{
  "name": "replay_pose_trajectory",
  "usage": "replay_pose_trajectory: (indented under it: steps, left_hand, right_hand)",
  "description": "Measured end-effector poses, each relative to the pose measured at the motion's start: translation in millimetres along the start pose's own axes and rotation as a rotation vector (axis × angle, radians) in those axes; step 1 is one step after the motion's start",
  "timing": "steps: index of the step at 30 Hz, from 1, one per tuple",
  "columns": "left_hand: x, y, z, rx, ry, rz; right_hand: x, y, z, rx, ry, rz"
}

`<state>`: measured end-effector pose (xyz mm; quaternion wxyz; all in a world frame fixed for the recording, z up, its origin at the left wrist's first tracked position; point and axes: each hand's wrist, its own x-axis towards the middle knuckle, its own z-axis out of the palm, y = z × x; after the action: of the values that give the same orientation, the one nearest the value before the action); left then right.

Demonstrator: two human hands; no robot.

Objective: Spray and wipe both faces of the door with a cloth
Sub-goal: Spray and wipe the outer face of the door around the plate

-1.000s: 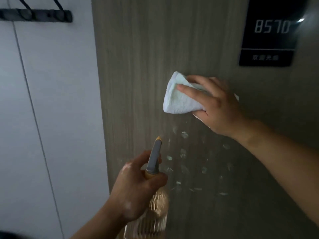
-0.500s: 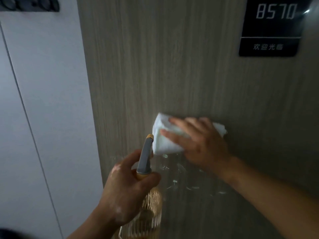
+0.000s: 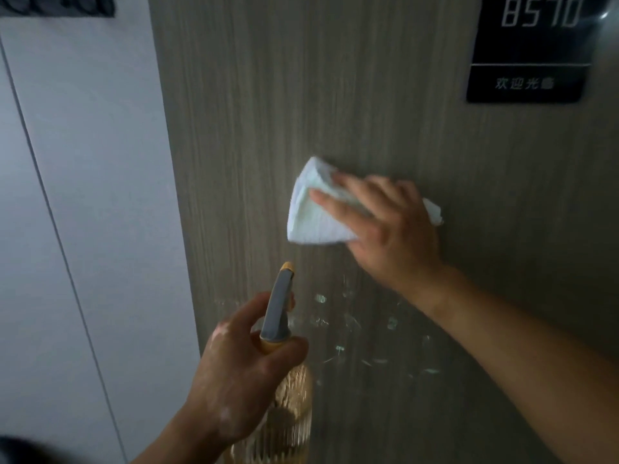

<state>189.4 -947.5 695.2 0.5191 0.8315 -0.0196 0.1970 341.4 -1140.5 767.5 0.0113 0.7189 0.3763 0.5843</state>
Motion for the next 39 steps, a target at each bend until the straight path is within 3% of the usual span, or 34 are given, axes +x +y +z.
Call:
replay_pose_trajectory:
  steps: [4,6,11,16,18,24,28,32,39]
  left_hand:
    - [-6,-3,-2,-0.006,-0.005,0.012]
    - [-9,-3,-2,-0.005,-0.009,0.005]
    - [-11,1,2,-0.019,-0.001,-0.028]
    - [-12,5,8,-0.043,-0.010,-0.044]
    - [-14,6,10,-0.039,-0.012,-0.035]
    - [-21,14,25,-0.006,-0.048,-0.017]
    - [-24,22,34,0.008,-0.050,-0.001]
    - [-25,23,49,0.001,-0.098,-0.009]
    - [-18,32,89,0.011,-0.150,0.018]
  right_hand:
    - [-82,-29,14,0.002,-0.228,-0.278]
    - [-93,-28,15,-0.005,-0.264,-0.321]
    - [-15,12,-5,-0.015,-0.025,-0.088]
    - [10,21,-12,-0.027,0.083,0.083]
    - [-18,7,-2,-0.008,0.070,0.046]
    - [-98,-4,4,0.043,-0.176,-0.192]
    - [-72,17,-24,0.088,-0.090,-0.155]
    - [-48,67,-58,0.073,0.026,0.001]
    - [-78,105,-57,0.059,-0.082,0.043]
